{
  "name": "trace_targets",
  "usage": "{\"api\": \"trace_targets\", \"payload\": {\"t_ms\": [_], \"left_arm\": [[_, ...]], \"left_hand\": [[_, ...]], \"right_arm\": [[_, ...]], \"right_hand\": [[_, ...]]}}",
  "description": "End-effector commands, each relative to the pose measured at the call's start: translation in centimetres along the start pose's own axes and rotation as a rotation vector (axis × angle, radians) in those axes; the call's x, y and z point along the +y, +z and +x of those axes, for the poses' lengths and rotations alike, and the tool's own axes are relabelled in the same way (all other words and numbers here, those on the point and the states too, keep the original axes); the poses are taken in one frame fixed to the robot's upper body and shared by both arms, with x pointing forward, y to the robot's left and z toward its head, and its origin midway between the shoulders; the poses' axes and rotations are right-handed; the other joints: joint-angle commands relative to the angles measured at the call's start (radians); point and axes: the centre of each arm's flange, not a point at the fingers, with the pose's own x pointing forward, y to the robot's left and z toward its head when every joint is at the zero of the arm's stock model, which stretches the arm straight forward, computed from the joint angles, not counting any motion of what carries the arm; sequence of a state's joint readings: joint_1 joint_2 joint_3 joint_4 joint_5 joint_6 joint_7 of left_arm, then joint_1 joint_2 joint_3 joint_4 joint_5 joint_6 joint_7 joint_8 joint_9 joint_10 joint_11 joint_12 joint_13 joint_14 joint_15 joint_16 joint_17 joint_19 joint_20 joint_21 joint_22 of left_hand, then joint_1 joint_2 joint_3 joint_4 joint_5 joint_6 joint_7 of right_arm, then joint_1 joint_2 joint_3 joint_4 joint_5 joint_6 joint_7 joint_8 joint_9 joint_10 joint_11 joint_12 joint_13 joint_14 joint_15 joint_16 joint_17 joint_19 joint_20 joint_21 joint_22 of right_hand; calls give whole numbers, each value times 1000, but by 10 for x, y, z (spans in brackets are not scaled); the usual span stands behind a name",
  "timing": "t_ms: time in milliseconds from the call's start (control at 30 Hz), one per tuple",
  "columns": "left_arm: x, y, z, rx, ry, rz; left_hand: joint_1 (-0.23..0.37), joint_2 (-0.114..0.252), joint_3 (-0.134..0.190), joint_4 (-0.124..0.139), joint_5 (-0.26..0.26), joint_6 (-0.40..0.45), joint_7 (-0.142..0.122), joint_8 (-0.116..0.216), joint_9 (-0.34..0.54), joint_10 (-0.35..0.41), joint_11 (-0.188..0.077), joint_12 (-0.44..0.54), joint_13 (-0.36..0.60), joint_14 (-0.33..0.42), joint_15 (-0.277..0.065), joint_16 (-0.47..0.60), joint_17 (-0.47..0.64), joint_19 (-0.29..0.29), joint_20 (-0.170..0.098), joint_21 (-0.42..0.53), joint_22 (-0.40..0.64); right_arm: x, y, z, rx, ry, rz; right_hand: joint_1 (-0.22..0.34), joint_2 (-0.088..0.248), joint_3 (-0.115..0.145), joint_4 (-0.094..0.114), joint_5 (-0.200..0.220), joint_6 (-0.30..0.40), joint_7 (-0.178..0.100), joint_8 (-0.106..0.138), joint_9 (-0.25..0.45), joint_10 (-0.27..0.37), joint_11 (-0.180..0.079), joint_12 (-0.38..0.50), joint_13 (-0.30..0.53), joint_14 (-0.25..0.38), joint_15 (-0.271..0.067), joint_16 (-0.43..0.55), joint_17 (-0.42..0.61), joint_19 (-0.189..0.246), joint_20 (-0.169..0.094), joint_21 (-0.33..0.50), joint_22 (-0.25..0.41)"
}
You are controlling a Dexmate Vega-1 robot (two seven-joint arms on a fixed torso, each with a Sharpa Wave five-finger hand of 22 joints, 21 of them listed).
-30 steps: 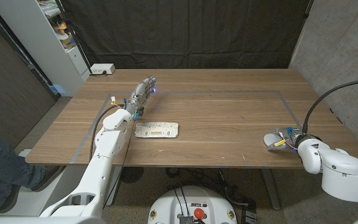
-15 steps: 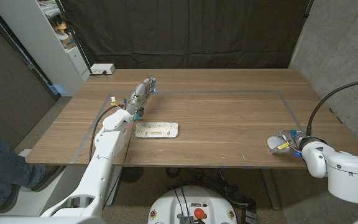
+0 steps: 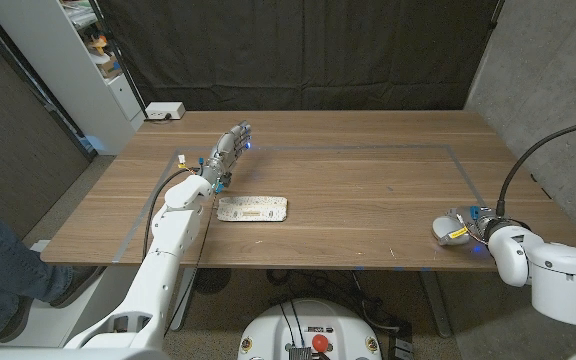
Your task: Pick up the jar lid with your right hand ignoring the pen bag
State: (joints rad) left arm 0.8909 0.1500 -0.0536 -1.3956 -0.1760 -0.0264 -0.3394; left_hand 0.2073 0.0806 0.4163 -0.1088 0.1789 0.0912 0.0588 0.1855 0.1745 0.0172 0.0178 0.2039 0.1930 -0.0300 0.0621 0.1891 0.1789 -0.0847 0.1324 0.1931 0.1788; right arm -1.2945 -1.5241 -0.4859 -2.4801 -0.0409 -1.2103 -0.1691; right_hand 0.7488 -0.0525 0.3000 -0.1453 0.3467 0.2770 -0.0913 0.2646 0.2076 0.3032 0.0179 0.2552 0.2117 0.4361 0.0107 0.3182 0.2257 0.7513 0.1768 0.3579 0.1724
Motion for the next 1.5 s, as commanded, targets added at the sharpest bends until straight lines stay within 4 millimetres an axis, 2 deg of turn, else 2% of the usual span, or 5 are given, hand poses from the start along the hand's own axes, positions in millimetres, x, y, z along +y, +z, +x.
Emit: {"api": "trace_targets", "payload": {"t_ms": [33,267,867,1500], "left_arm": [[2,-1,4,4,-4,0],[2,-2,8,8,-7,0],[2,-4,15,6,-12,-10],[6,-2,16,7,-16,-5]], "left_hand": [[-1,6,3,3,2,8,4,2,4,1,-5,6,2,6,3,1,4,-1,10,8,5],[-1,6,3,3,2,8,4,2,4,0,-5,6,2,6,2,1,4,0,9,9,5],[0,7,3,3,2,8,4,2,4,1,-5,6,2,6,1,1,4,-1,9,9,5],[1,8,4,3,2,8,3,1,4,3,-4,6,2,7,2,1,4,-1,9,9,5]], "right_arm": [[-12,0,-5,3,-11,7],[-24,-5,-9,7,-23,49],[-53,-6,-18,-5,-60,10],[-79,-9,-30,-18,-99,15]], "right_hand": [[6,8,0,1,-4,3,-1,-2,2,-1,0,-3,4,9,-7,8,4,7,0,-1,2],[13,12,1,0,-7,4,-1,-3,2,-6,6,-7,4,1,-4,5,5,6,1,-4,2],[21,20,-2,2,-17,0,0,-9,3,-5,10,-10,5,2,-2,8,8,5,3,-12,2],[23,26,-9,6,-28,0,-3,-13,3,-2,3,-12,6,6,-5,12,11,10,2,-19,2]]}}
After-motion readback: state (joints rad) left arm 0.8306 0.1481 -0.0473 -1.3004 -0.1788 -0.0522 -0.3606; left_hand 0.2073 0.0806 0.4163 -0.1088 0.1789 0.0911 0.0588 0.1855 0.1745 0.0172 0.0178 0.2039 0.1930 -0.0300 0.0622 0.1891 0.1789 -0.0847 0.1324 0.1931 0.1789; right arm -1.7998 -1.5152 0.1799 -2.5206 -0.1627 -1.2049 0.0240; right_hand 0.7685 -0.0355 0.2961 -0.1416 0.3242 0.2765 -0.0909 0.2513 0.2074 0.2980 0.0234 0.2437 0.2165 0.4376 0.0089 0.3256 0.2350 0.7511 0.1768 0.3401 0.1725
